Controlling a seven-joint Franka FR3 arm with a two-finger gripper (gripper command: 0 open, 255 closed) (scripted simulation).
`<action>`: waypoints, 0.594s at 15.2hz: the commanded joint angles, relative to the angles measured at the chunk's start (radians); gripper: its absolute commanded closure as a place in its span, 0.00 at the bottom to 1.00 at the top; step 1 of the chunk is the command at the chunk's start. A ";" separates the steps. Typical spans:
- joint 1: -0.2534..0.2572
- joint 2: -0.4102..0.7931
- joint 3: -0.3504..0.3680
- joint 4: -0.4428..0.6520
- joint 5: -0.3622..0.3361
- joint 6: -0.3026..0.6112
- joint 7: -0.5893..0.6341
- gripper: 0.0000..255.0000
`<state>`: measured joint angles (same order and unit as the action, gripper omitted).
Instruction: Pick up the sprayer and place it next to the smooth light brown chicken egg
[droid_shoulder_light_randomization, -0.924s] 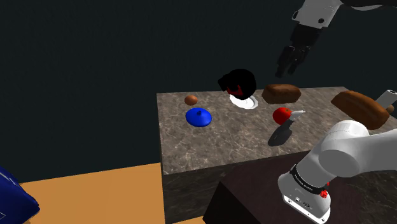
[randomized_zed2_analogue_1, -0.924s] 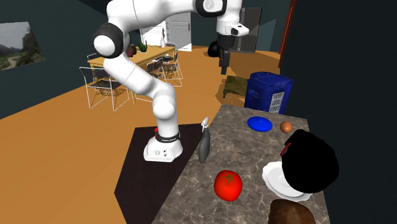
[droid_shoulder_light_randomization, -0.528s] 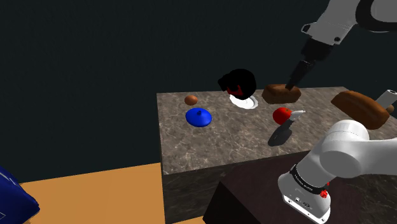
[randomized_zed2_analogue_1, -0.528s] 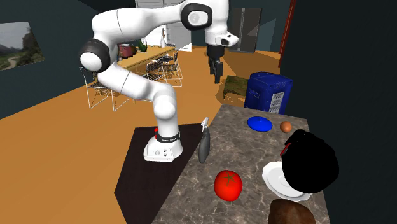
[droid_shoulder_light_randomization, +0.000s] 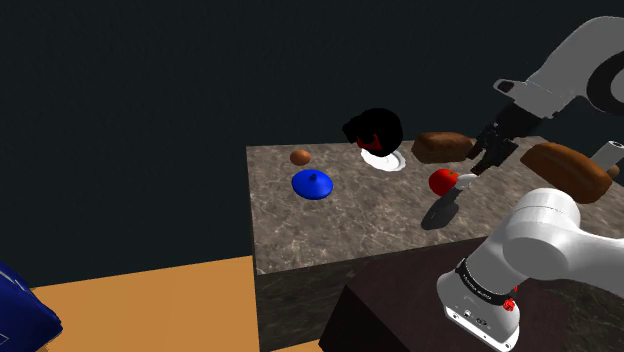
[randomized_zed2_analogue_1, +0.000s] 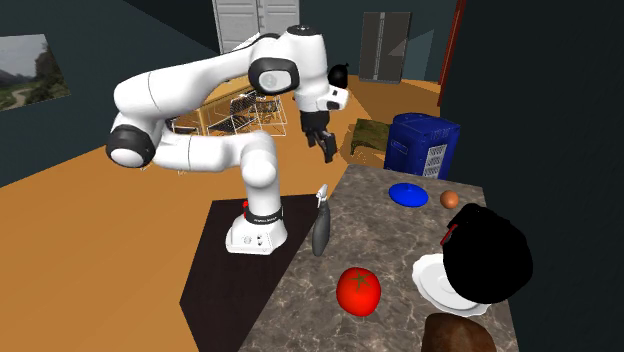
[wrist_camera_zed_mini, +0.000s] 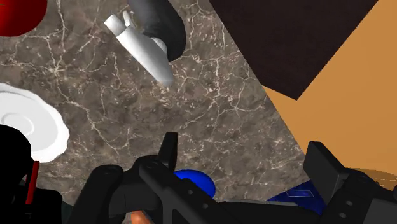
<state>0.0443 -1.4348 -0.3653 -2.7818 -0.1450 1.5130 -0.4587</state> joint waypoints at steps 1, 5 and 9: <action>-0.016 -0.084 -0.099 -0.059 -0.070 0.000 -0.114 0.00; -0.074 -0.202 -0.332 -0.131 -0.232 -0.012 -0.344 0.00; -0.119 -0.239 -0.598 -0.150 -0.417 -0.006 -0.583 0.00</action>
<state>-0.0500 -1.6529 -0.8856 -2.9173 -0.5019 1.5115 -0.9672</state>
